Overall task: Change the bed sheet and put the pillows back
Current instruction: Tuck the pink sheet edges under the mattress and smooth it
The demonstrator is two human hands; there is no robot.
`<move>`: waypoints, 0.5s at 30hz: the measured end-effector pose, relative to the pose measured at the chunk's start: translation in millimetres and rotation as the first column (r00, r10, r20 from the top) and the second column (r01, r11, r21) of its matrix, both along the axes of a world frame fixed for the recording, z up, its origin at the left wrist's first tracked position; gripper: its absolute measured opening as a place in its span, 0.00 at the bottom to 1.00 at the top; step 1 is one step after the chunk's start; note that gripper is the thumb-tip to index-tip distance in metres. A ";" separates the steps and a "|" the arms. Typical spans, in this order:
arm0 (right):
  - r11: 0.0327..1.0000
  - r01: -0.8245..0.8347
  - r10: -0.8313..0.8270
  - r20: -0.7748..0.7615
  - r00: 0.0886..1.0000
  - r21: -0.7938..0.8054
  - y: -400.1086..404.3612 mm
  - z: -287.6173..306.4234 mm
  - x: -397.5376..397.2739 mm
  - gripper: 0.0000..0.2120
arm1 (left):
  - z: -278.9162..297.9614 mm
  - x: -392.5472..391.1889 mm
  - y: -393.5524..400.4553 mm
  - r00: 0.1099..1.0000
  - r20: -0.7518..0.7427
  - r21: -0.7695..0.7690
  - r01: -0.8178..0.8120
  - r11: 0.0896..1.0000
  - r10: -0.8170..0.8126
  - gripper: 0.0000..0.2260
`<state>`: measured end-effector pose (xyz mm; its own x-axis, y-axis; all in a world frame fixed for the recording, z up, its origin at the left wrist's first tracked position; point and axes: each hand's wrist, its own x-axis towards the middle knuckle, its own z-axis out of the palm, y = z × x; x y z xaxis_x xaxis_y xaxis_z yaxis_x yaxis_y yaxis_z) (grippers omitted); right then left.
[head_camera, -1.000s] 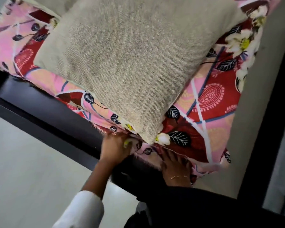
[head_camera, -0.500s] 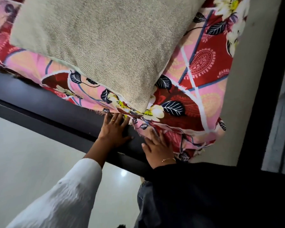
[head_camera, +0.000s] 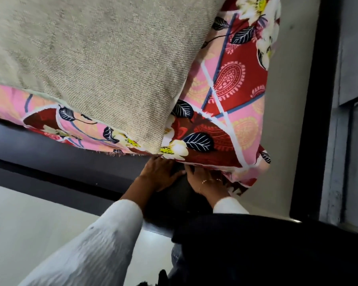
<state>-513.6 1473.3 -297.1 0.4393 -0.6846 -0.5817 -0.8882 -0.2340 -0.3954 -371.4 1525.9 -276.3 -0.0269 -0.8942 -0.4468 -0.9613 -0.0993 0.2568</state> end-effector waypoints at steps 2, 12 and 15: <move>0.998 0.009 -0.010 0.022 1.000 0.068 -7.9 -19.6 1.1 0.25 | -11.4 -1.6 -8.9 0.995 -0.075 -0.089 -0.071 0.993 0.065 0.31; 0.933 0.202 -0.051 0.446 0.894 -0.297 52.7 38.8 -51.5 0.17 | 64.9 -68.0 26.0 0.990 0.141 -0.041 0.024 0.999 -0.018 0.09; 0.632 0.773 -0.662 0.554 0.505 0.050 51.7 58.7 -70.5 0.15 | 76.5 -77.9 27.8 0.976 0.038 -0.433 0.210 0.876 -0.215 0.09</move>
<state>-584.1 1525.0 -238.4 -0.0843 -0.9579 -0.2744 -0.4784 0.2805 -0.8322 -449.3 1553.7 -199.9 -0.2410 -0.9704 -0.0158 -0.9436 0.2305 0.2377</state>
